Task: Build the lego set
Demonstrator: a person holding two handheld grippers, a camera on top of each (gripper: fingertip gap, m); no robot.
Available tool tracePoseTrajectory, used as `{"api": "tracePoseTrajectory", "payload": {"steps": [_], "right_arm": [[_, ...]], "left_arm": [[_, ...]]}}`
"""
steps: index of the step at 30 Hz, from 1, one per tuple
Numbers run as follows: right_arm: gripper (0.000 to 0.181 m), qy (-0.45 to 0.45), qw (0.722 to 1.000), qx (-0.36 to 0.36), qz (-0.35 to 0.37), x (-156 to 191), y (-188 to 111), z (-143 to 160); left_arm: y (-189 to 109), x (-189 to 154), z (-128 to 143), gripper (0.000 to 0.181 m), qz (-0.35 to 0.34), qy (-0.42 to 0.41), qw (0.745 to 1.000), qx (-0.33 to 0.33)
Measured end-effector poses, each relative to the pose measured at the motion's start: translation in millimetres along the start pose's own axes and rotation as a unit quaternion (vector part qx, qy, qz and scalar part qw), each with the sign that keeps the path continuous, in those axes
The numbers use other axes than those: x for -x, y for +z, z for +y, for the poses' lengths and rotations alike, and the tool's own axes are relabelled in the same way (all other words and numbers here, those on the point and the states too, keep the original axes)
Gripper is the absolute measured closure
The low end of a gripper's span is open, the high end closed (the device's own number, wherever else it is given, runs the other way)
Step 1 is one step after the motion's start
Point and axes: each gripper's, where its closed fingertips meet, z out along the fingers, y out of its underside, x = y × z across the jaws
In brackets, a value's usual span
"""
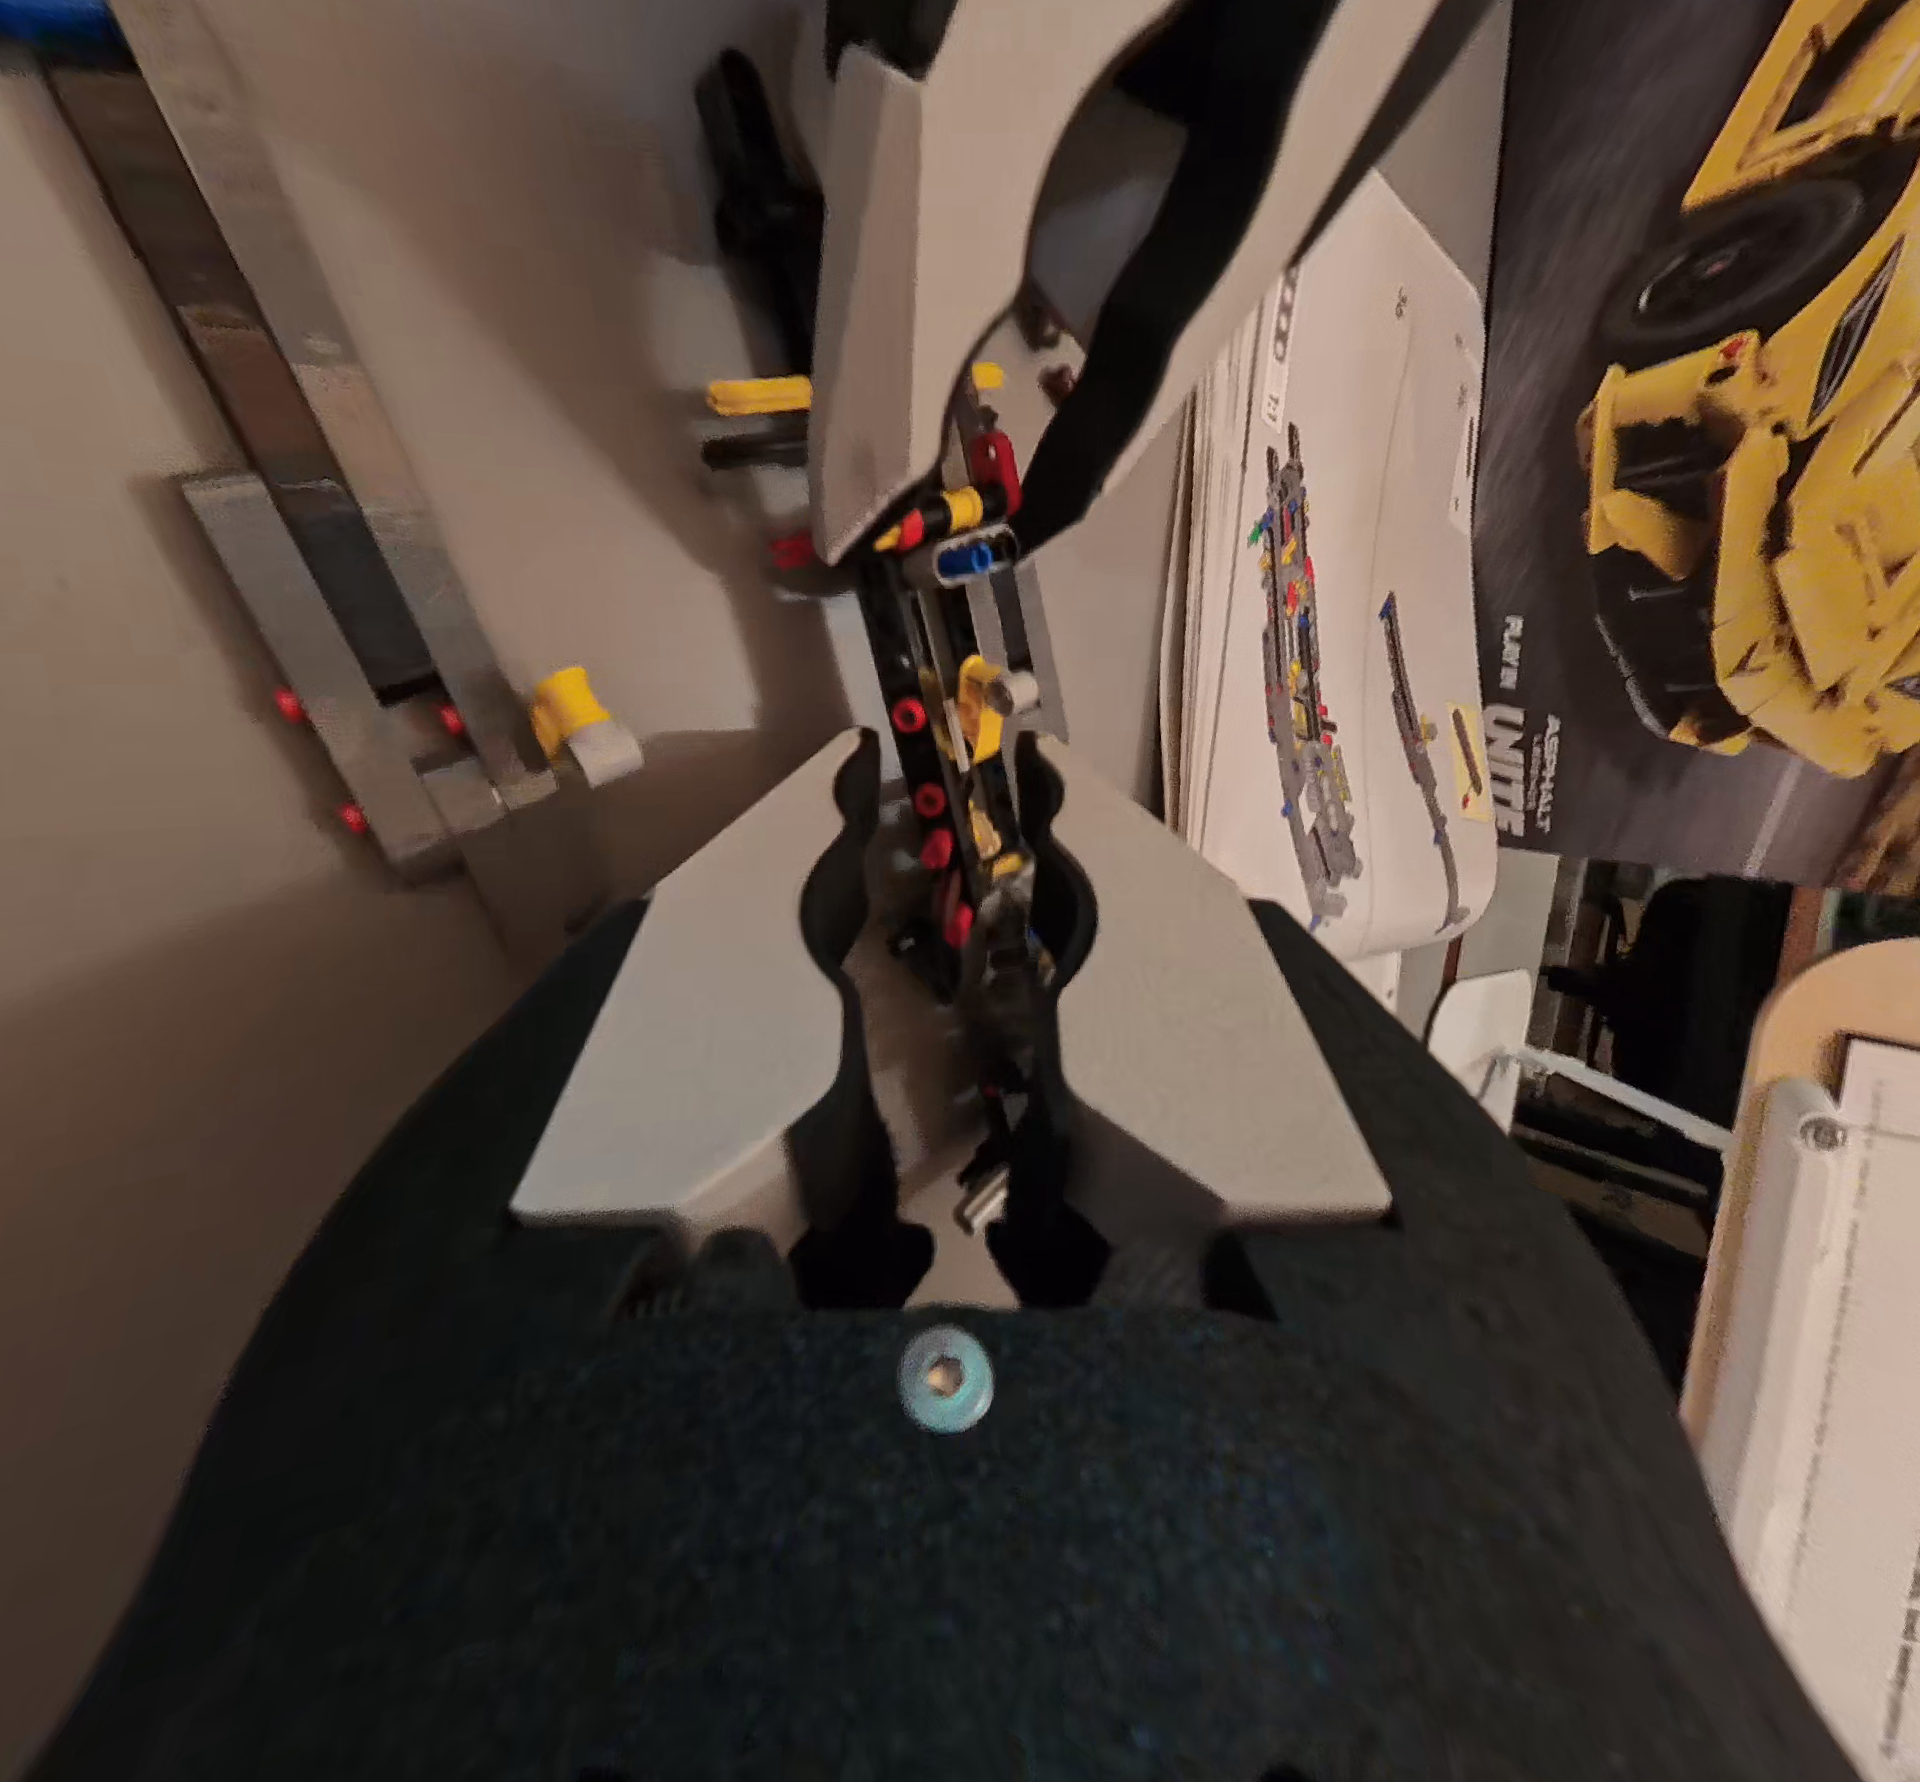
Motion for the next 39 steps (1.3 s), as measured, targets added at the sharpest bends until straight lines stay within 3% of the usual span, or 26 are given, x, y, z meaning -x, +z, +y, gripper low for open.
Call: {"api": "tracePoseTrajectory", "payload": {"steps": [4,7,11,24,39], "right_arm": [[0.173,-0.031,0.999,-0.007,-0.013,8,9,-12],[0.174,-0.047,0.999,-0.012,-0.006,4,8,-13],[0.174,0.032,0.995,-0.043,-0.085,4,4,-13],[0.173,0.129,0.952,-0.089,-0.265,3,-1,-16],[0.174,0.169,0.931,-0.104,-0.307,0,-1,-15]], "left_arm": [[1,-1,0,0.143,0.0,0.001,1.0,-0.001],[0,0,0,0.143,-0.002,0.004,1.0,-0.001],[2,-3,-1,0.143,0.002,0.006,1.0,-0.005],[1,-3,-1,0.143,0.002,0.005,1.0,-0.003],[3,-5,-1,0.143,-0.002,0.021,1.0,-0.005]]}}
